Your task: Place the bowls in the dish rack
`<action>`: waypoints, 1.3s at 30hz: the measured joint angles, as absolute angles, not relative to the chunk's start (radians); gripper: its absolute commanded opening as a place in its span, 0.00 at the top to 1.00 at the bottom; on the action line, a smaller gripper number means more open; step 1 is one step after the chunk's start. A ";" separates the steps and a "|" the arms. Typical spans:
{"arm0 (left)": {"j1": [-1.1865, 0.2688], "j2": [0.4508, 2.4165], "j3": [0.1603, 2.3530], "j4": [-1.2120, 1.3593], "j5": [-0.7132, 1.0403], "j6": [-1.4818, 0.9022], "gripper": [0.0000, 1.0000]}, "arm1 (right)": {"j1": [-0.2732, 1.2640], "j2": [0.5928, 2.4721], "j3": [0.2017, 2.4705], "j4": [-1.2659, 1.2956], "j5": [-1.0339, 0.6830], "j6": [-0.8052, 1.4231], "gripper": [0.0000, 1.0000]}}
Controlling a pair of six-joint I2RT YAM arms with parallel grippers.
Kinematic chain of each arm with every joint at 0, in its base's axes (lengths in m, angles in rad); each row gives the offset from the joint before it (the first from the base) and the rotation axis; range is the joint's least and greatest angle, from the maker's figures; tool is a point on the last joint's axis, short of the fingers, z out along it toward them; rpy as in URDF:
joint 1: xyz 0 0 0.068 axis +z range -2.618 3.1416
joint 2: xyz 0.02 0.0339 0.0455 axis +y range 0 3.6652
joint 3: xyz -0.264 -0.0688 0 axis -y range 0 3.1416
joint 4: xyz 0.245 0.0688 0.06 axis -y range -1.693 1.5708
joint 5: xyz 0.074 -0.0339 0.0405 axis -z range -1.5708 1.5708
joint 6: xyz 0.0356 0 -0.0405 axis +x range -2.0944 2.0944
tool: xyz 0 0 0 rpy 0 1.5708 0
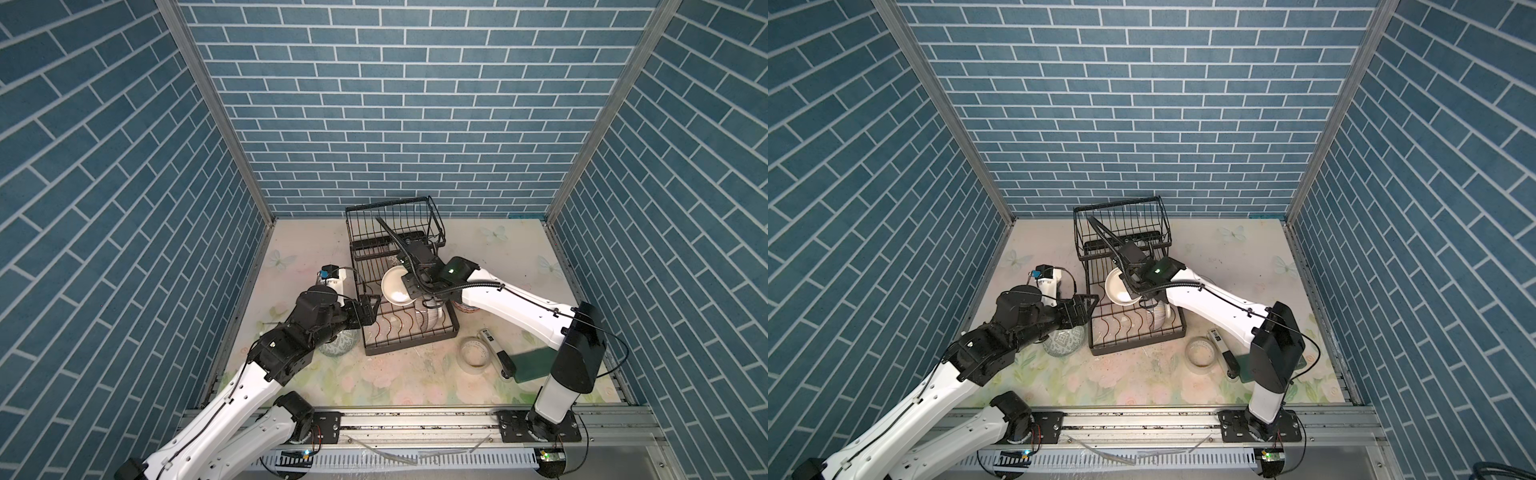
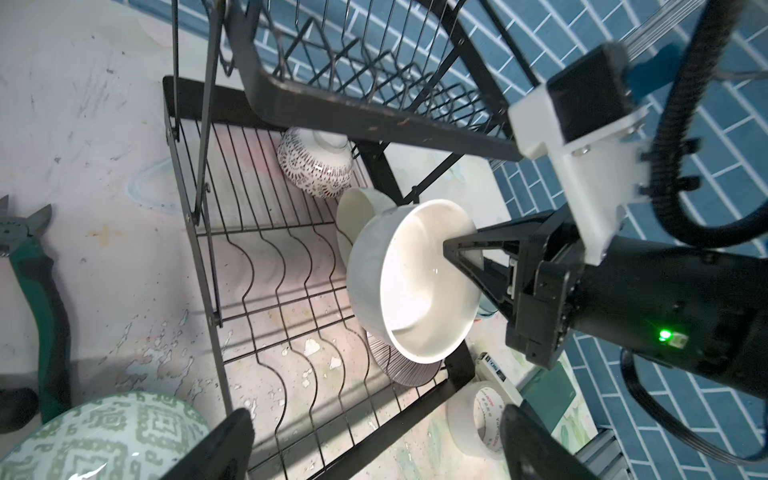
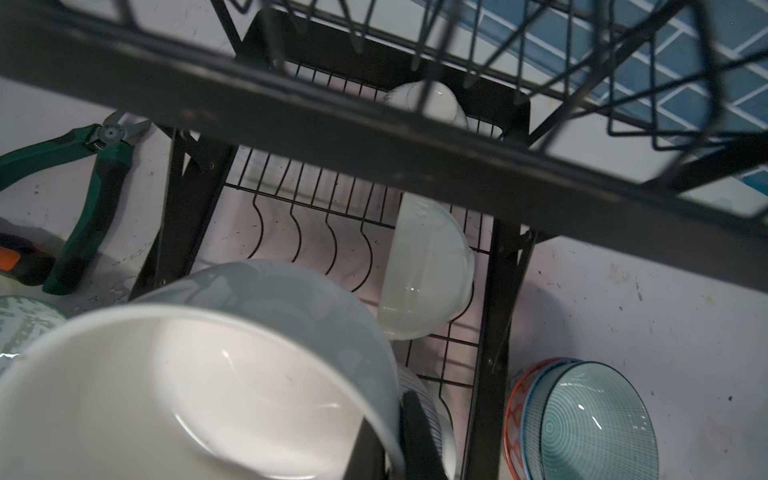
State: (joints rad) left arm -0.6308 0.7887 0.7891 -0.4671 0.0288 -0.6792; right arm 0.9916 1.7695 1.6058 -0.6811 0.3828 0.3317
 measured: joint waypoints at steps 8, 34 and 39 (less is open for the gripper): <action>-0.631 0.867 0.795 -0.543 -0.023 -0.678 0.07 | 1.042 1.854 1.700 -0.682 0.406 0.315 1.00; -0.630 1.016 0.822 -0.639 -0.262 -0.695 0.61 | 1.148 1.953 1.748 -0.685 0.404 0.305 1.00; -0.631 1.028 0.822 -0.632 -0.269 -0.697 0.71 | 1.154 1.956 1.761 -0.680 0.403 0.305 1.00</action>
